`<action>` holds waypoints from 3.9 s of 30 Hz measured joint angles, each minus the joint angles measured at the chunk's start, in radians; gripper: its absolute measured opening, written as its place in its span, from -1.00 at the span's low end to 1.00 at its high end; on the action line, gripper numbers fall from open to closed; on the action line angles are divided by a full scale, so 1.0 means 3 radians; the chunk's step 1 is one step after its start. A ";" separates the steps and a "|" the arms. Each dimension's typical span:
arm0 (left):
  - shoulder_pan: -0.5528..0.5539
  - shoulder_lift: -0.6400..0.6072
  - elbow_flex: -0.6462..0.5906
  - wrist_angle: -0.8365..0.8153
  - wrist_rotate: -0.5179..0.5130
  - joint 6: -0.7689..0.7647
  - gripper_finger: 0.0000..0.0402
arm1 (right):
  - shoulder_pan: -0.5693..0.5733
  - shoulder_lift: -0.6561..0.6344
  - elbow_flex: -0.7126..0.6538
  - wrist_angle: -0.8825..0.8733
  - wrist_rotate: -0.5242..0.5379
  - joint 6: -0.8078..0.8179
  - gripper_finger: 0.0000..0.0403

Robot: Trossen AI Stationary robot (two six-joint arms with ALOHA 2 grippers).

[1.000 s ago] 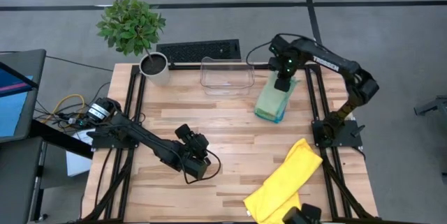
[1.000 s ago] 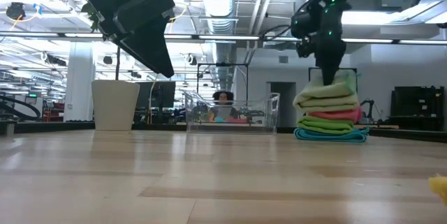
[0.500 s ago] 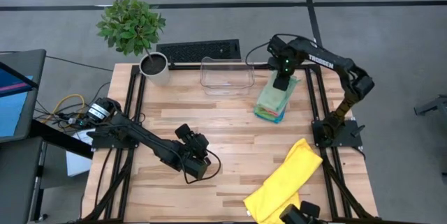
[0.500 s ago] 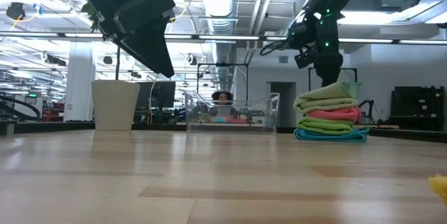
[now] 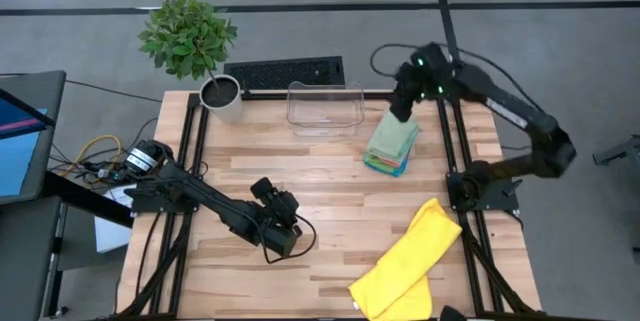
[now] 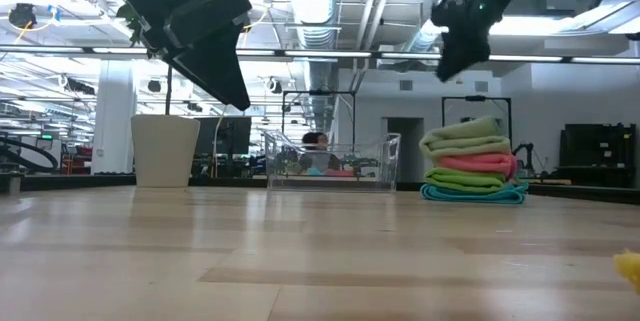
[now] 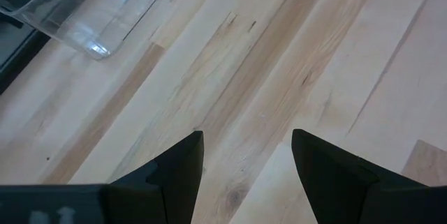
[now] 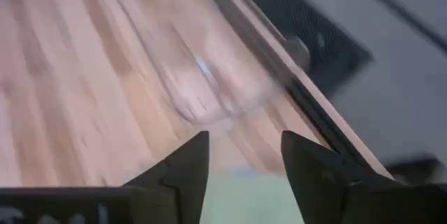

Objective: Fold microfiber towels
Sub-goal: Stack the light green microfiber towel on top of the pink microfiber towel, then fold the yellow microfiber towel

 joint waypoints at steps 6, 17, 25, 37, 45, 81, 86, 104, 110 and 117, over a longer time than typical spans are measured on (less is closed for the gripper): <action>-0.0039 0.0000 0.0000 0.0003 -0.0085 -0.0018 0.06 | 0.0362 -0.0618 -0.1484 0.1597 0.0049 0.0527 -0.13; -0.0041 0.0000 0.0001 0.0006 -0.0093 0.0034 0.06 | 0.0938 -0.0589 -0.2999 0.3192 0.0328 0.1333 -0.36; -0.0041 0.0000 0.0000 0.0010 -0.0140 -0.0032 0.06 | 0.1202 -0.0155 -0.3041 0.3341 0.0669 0.1337 -0.42; -0.0042 0.0000 0.0001 0.0012 -0.0111 -0.0080 0.06 | 0.1335 -0.0830 -0.2372 0.2136 0.0704 0.1257 -0.41; -0.0041 0.0000 0.0001 0.0024 0.0059 -0.0003 0.06 | 0.2139 -0.1317 -0.2031 0.0250 0.0250 0.2172 -0.41; -0.0204 0.1976 0.2154 0.1453 0.1409 0.1471 0.05 | 0.5565 0.0236 -0.0611 -0.1091 0.1201 0.4907 -0.41; -0.0314 0.2350 0.2703 0.1142 0.1200 0.1314 0.05 | 0.5707 0.0236 -0.0611 -0.1051 0.1321 0.4954 -0.41; -0.0265 0.2493 0.2788 0.0773 0.1580 0.0724 -0.70 | 0.5925 0.0280 -0.0616 -0.0995 0.1766 0.5025 -0.41; -0.0266 0.2509 0.2927 0.0649 0.1666 0.0746 -0.95 | 0.5868 0.0280 -0.0616 -0.1006 0.1844 0.4945 -0.41; -0.0296 0.2518 0.3469 -0.0867 0.1420 0.0723 -1.00 | 0.5801 0.0280 -0.0626 -0.1014 0.2055 0.4913 -0.41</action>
